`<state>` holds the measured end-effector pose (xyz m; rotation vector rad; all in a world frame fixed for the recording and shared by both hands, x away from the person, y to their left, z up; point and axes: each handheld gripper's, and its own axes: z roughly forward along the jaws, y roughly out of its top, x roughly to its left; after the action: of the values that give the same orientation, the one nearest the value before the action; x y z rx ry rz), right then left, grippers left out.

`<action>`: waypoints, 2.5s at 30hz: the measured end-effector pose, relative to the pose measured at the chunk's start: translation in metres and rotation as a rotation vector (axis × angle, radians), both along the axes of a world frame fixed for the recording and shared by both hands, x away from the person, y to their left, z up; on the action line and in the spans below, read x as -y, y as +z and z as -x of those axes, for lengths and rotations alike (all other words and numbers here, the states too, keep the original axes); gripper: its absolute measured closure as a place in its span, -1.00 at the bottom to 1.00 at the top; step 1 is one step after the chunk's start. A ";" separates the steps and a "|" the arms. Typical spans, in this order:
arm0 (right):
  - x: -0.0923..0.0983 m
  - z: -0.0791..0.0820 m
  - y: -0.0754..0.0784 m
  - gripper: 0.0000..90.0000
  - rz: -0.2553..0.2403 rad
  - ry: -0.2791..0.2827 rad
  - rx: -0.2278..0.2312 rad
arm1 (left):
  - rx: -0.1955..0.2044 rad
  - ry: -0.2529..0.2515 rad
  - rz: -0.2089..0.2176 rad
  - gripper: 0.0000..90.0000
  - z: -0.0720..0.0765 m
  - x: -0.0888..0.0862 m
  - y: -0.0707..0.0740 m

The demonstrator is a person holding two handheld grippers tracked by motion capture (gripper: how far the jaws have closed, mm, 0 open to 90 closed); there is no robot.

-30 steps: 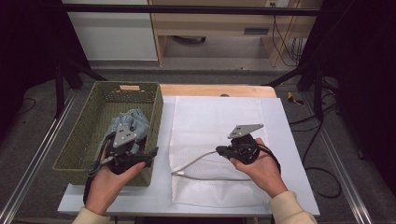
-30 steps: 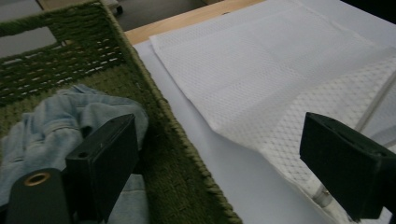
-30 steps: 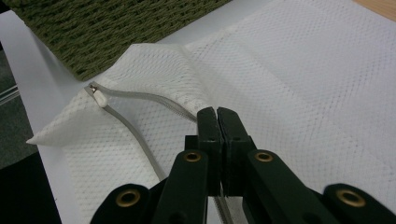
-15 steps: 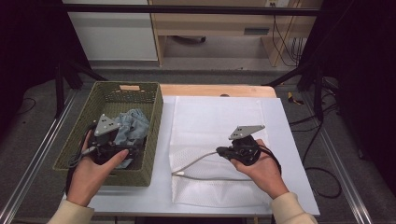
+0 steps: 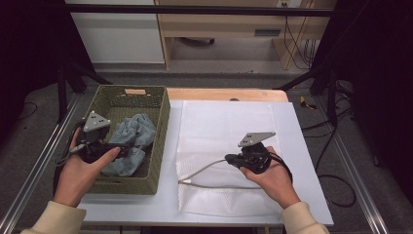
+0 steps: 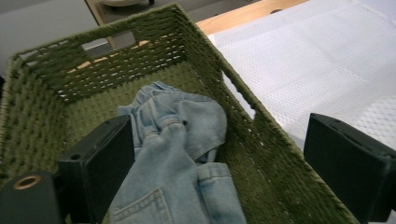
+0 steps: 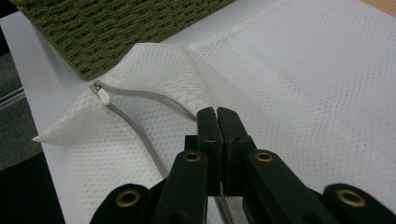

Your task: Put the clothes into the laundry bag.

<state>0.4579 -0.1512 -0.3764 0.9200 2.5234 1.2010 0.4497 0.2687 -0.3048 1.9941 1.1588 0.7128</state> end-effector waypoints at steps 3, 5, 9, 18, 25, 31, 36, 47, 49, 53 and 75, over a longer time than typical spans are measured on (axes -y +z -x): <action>0.000 -0.001 0.000 0.98 -0.002 0.001 0.001 | 0.013 0.014 0.020 -0.83 -0.001 -0.003 0.006; -0.001 0.000 0.000 0.98 -0.005 -0.002 -0.001 | 0.017 0.013 0.020 -0.83 -0.001 -0.003 0.008; -0.001 0.000 -0.001 0.98 -0.003 0.000 0.003 | 0.010 0.014 0.021 -0.83 -0.003 -0.004 0.007; 0.000 0.000 0.000 0.98 -0.003 0.004 0.000 | -0.006 0.030 0.014 -0.83 -0.009 -0.007 0.005; 0.000 0.000 0.000 0.98 -0.008 0.001 0.005 | -0.012 0.033 0.005 -0.83 -0.015 -0.006 0.002; 0.001 0.001 0.001 0.98 -0.012 0.001 0.009 | -0.024 0.033 -0.003 -0.83 -0.020 -0.004 -0.001; 0.002 0.001 0.000 0.98 -0.014 0.001 0.009 | -0.058 0.033 -0.028 -0.83 -0.027 -0.003 -0.008; 0.003 -0.002 -0.002 0.98 -0.029 0.007 0.002 | -0.083 0.025 -0.020 -0.84 -0.049 -0.005 -0.029; 0.004 -0.002 -0.001 0.98 -0.028 0.006 0.006 | -0.095 0.000 -0.025 -0.86 -0.054 -0.005 -0.034; 0.008 -0.001 0.001 0.98 -0.029 -0.014 0.017 | -0.121 -0.025 -0.040 -0.88 -0.063 -0.007 -0.045; 0.003 0.003 -0.004 0.98 -0.033 0.023 0.036 | -0.184 -0.015 -0.031 -0.83 -0.077 -0.022 -0.066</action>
<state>0.4544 -0.1542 -0.3807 0.8713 2.5001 1.2582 0.5269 0.2902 -0.3713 2.1278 1.2432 0.5516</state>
